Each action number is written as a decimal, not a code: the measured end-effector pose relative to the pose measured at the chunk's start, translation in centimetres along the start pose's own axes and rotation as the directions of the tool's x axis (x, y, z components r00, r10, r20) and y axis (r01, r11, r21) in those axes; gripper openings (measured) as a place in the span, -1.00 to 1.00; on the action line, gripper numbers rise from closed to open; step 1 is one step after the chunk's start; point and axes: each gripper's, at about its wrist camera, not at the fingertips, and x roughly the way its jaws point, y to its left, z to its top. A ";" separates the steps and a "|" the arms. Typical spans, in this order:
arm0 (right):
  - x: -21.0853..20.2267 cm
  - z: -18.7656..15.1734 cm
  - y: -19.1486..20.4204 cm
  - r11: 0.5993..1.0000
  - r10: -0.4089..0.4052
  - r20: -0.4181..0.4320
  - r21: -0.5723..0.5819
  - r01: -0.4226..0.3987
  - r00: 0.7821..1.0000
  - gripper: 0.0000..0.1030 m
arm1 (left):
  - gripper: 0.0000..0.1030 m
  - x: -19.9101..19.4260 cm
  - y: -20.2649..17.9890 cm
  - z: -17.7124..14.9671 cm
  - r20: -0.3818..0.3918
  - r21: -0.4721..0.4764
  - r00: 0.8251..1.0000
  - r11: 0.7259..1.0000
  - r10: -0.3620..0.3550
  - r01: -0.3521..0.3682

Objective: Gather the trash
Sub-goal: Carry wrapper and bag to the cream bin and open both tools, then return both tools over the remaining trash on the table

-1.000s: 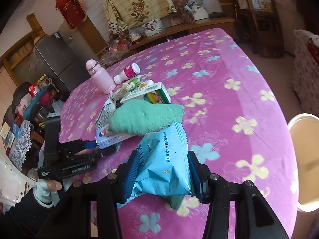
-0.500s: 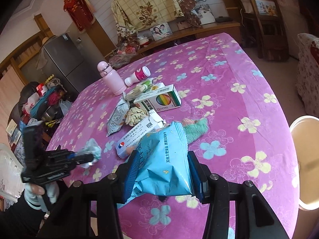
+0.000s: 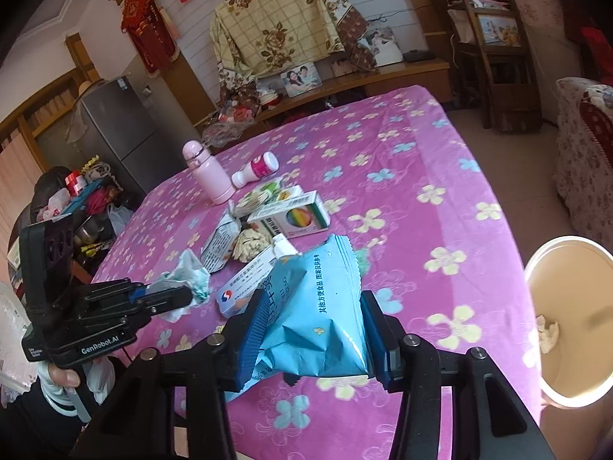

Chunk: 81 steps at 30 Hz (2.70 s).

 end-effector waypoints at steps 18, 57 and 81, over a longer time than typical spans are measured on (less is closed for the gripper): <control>-5.4 0.5 -8.1 0.986 -0.147 0.076 0.086 0.140 0.986 -0.01 | -0.67 4.7 -9.6 4.6 -0.004 0.090 0.999 0.995 -0.049 0.049; -9.2 -3.9 -26.7 0.805 -0.532 -0.020 0.298 0.513 0.847 0.14 | 0.20 16.2 -24.7 6.5 -0.110 0.064 0.954 0.956 -0.279 0.287; -8.5 -3.5 -22.0 0.833 -0.499 -0.011 0.270 0.483 0.866 0.40 | 0.29 11.8 -22.3 5.5 -0.018 0.111 0.989 0.983 -0.144 0.145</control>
